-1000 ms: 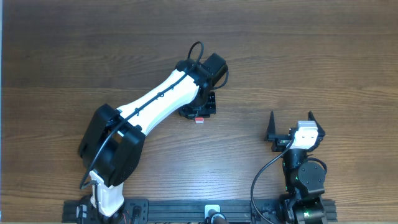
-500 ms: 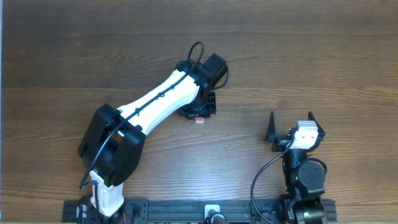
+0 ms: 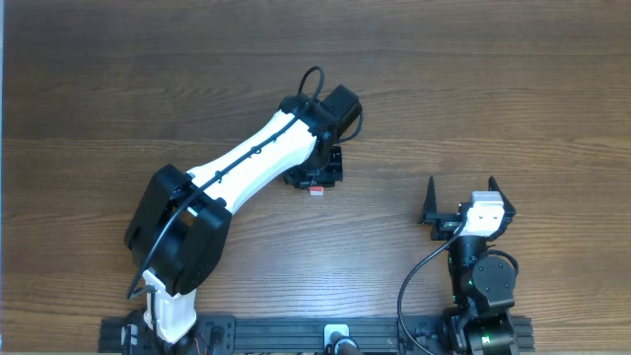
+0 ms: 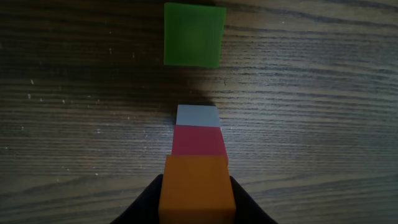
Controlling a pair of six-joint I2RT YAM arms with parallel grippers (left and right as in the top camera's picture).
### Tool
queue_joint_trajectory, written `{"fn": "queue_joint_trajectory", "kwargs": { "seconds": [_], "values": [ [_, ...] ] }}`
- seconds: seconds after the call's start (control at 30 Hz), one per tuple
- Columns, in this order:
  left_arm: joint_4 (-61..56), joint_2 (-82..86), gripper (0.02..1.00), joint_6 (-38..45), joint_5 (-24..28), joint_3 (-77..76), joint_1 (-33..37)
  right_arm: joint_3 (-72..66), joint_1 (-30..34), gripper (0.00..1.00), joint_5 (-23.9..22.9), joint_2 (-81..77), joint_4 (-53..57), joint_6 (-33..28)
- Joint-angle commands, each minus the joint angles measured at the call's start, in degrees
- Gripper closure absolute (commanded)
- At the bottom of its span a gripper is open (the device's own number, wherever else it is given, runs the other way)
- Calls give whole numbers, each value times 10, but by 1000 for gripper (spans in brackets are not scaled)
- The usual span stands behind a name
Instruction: Stack Cubes
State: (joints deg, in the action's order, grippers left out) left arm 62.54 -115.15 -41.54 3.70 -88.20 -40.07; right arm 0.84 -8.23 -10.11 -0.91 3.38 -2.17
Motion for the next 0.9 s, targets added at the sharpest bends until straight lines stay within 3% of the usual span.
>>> {"fn": "queue_joint_trajectory", "kwargs": {
  "seconds": [0.03, 0.3, 0.47, 0.9],
  "values": [
    [-2, -11, 698, 4, 5, -10, -2, -5, 3, 9, 4, 6, 0, -2],
    [-2, -11, 684, 4, 5, -10, -2, -5, 3, 7, 4, 6, 0, -2],
    [-2, -11, 617, 4, 5, -10, -2, -5, 3, 9, 4, 6, 0, -3],
    [-4, -11, 178, 4, 3, -10, -2, -5, 3, 9, 4, 6, 0, -2]
  ]
}}
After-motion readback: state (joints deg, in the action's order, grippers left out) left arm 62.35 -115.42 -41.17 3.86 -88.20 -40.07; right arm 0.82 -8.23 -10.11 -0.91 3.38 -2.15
